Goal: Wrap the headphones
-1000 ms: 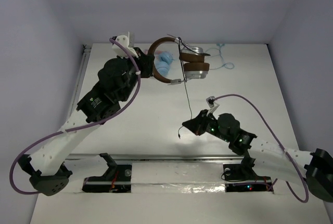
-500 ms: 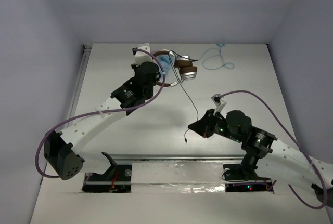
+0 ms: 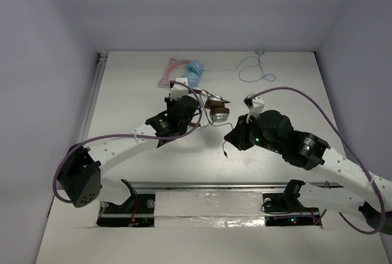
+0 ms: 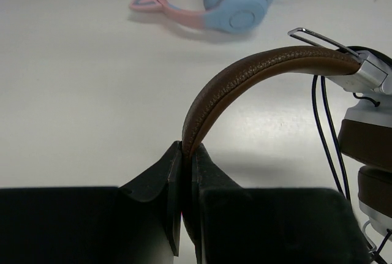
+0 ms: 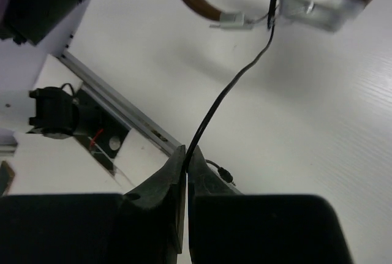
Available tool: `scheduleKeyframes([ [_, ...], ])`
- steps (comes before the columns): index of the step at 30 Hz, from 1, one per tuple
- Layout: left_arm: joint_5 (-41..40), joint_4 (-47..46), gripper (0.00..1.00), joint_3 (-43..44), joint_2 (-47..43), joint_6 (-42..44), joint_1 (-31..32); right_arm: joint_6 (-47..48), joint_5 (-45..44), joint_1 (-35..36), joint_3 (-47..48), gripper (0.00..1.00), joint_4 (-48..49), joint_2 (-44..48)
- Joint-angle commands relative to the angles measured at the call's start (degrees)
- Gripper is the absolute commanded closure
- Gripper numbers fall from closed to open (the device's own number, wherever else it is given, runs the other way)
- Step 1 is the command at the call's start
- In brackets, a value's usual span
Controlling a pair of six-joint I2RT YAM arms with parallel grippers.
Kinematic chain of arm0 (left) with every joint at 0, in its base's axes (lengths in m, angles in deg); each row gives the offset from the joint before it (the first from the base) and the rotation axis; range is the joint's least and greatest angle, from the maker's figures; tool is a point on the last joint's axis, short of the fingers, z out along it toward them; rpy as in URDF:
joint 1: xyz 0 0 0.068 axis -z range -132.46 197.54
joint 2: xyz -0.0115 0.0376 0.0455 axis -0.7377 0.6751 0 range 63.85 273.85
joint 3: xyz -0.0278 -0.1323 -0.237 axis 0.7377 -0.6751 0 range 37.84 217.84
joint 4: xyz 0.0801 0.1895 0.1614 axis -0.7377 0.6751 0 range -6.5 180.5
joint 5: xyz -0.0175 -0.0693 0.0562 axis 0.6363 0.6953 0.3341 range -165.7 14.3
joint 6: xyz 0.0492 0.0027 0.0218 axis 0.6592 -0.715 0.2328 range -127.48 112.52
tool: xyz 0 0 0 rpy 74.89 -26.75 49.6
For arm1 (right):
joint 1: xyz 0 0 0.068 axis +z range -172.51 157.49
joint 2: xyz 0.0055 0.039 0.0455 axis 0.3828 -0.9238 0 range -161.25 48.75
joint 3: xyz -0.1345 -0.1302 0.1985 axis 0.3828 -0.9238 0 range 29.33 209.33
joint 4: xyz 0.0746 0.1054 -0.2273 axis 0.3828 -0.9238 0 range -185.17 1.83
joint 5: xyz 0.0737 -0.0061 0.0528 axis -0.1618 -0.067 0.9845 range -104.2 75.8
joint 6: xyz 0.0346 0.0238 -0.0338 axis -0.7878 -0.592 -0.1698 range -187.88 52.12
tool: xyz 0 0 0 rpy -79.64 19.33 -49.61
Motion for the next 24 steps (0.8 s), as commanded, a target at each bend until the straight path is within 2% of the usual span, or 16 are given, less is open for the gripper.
scheduleKeyframes([
  [1,-0.7,-2.2,1.00,-1.7,-1.2,-3.2,3.7,6.6,-6.7,0.5,7.0,1.00,-7.9,-3.7],
  [8,6.8,1.4,1.00,-8.3,-4.1,-3.2,8.6,12.1,-11.1,0.5,13.6,1.00,-12.0,-8.8],
  [15,14.3,3.9,1.00,-10.7,-6.3,-3.0,13.9,17.0,-15.0,0.5,17.3,1.00,-8.6,-14.3],
  [24,16.0,10.4,1.00,-10.0,-10.0,-4.8,17.1,20.7,-26.3,0.5,20.9,1.00,-14.5,-17.8],
])
